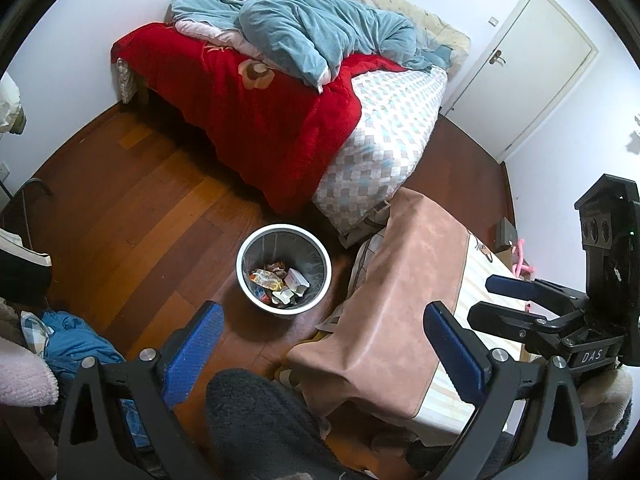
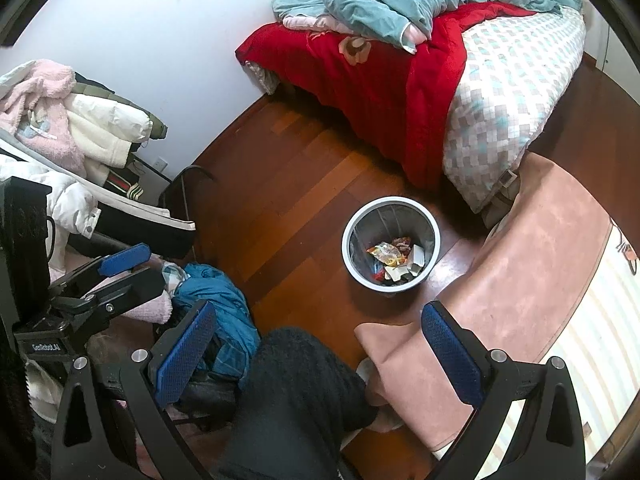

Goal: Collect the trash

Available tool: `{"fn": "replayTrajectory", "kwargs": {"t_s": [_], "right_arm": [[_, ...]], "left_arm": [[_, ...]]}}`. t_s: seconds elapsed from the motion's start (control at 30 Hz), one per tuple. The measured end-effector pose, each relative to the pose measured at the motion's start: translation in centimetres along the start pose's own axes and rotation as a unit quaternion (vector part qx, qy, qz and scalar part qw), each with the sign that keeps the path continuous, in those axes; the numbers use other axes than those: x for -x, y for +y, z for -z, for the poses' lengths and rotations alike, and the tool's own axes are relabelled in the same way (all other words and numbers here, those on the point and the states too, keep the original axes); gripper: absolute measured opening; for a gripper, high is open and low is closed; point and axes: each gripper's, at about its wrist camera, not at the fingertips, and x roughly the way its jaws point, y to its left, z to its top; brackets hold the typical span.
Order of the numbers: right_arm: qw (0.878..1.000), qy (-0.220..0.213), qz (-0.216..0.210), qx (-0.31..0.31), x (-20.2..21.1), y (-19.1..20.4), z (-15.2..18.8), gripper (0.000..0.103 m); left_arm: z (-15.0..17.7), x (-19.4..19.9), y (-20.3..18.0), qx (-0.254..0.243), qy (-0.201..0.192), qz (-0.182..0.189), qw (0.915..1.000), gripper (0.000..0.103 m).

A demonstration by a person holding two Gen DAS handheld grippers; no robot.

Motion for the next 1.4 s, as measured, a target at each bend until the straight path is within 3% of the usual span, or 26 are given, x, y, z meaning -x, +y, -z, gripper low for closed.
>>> {"fn": "replayTrajectory", "kwargs": {"t_s": [1.4], "right_arm": [[1.000, 0.008, -0.003, -0.006, -0.6, -0.5, 0.8, 0.103]], "left_arm": [[0.7, -0.4, -0.1, 0.002, 0.010, -0.002, 0.9999, 0.103]]}}
